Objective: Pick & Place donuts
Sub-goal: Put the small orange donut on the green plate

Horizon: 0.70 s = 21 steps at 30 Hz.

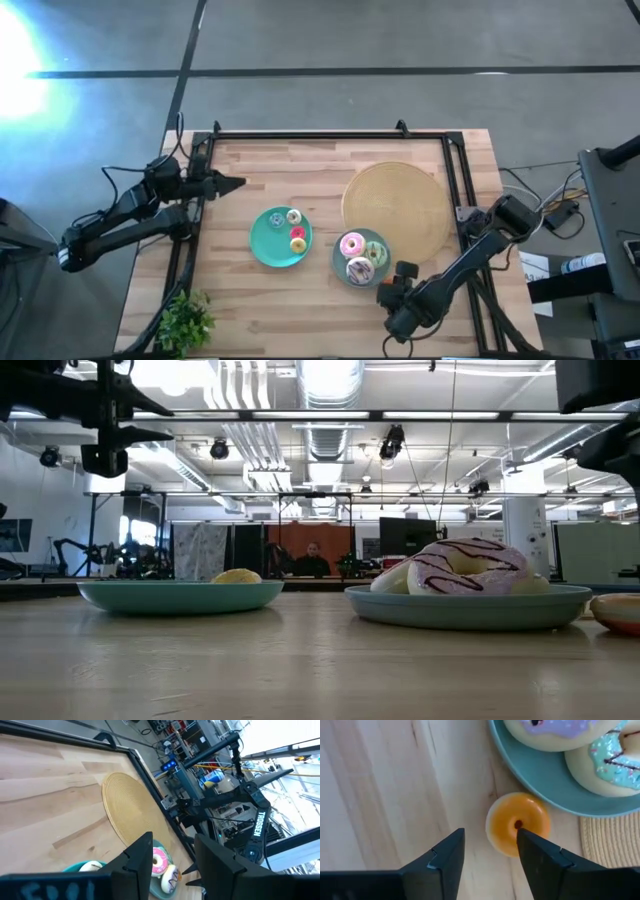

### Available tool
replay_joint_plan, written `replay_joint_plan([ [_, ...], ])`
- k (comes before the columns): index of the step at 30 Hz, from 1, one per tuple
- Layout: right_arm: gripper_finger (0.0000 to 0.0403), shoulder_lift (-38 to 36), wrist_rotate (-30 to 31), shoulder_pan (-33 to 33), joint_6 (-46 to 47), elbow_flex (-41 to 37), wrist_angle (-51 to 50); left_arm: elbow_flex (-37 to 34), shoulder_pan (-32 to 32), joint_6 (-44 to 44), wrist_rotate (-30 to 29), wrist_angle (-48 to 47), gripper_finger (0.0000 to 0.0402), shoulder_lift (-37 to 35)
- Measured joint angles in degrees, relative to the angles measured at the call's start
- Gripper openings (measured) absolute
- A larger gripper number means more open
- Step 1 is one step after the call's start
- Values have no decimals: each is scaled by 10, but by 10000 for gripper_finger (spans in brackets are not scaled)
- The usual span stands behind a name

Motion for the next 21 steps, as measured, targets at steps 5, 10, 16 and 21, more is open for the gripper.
replay_joint_plan([
  [5, 158, 8, 2, -6, -6, -2, 9, 0, 0, 3, -2, 0, 119, 8],
  [10, 141, 9, 2, -12, -14, -21, 42, 0, 0, 4, -2, 0, 119, 14],
  [16, 116, 9, -3, -28, -13, -37, 53, 0, 0, 5, -2, 0, 119, 14],
  [21, 76, 8, -7, -37, -12, -36, 52, 0, 0, 4, -2, 0, 119, 14],
])
